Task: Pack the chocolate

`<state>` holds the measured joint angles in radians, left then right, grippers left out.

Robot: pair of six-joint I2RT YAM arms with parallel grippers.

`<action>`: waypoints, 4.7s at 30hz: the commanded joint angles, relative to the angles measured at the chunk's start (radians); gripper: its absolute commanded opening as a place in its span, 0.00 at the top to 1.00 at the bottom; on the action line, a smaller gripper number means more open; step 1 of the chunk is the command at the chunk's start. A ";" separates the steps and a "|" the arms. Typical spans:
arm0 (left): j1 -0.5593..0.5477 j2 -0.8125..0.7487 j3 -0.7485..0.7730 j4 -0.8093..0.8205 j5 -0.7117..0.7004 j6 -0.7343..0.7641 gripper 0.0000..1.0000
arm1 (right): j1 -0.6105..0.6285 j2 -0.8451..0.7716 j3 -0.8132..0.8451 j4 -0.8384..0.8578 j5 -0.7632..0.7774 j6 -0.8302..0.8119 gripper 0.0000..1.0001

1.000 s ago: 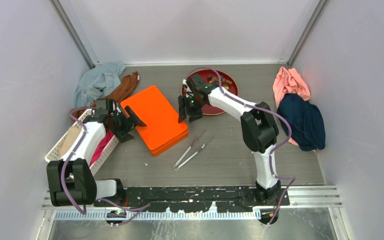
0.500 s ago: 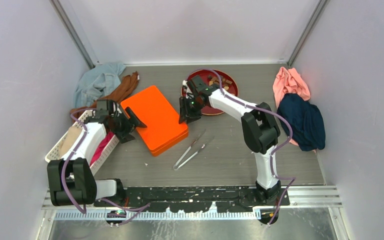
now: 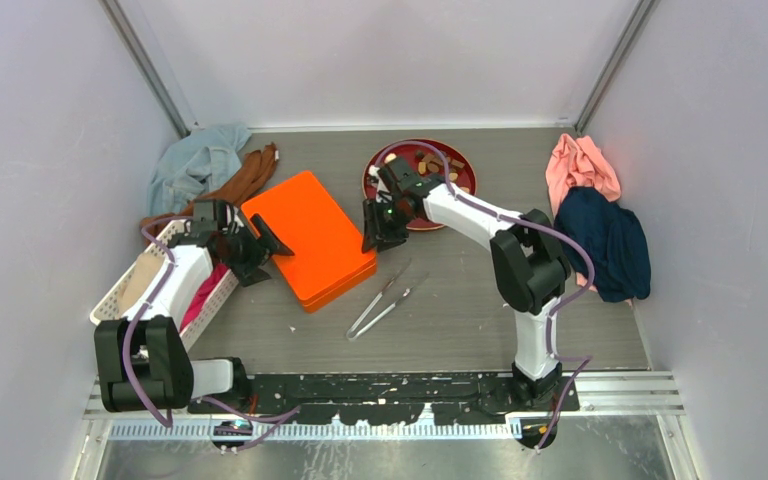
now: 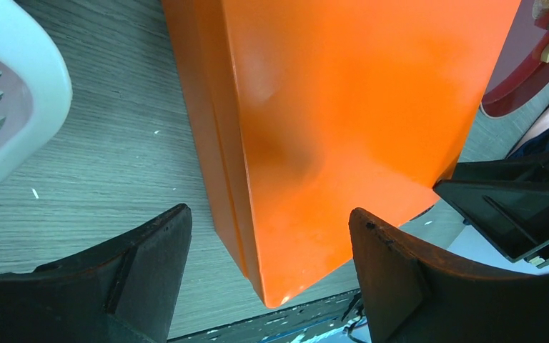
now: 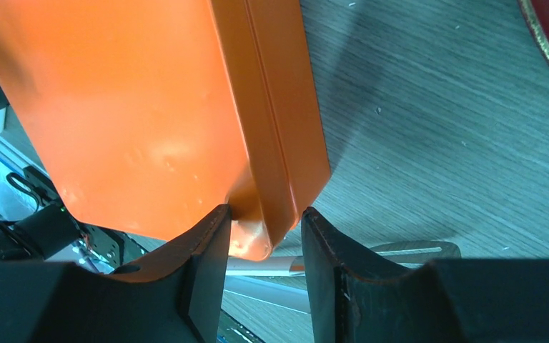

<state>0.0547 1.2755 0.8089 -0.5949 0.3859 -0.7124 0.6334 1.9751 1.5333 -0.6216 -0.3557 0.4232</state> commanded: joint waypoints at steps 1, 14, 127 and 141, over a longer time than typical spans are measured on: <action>0.007 -0.022 -0.002 0.020 0.022 0.018 0.19 | 0.013 -0.046 -0.029 -0.058 0.019 -0.024 0.54; 0.007 -0.101 -0.042 -0.015 0.031 0.012 0.19 | 0.041 -0.072 -0.043 -0.125 0.060 -0.063 0.54; -0.145 0.451 0.903 -0.205 -0.224 0.266 0.22 | 0.219 -0.166 -0.140 0.094 0.388 0.042 0.68; -0.188 0.325 0.637 -0.140 -0.199 0.226 0.22 | 0.260 -0.299 -0.058 0.044 0.343 0.045 0.69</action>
<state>-0.1253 1.6619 1.4242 -0.7856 0.1959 -0.4866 0.8585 1.7611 1.3899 -0.5869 0.0097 0.4728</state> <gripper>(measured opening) 0.776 0.306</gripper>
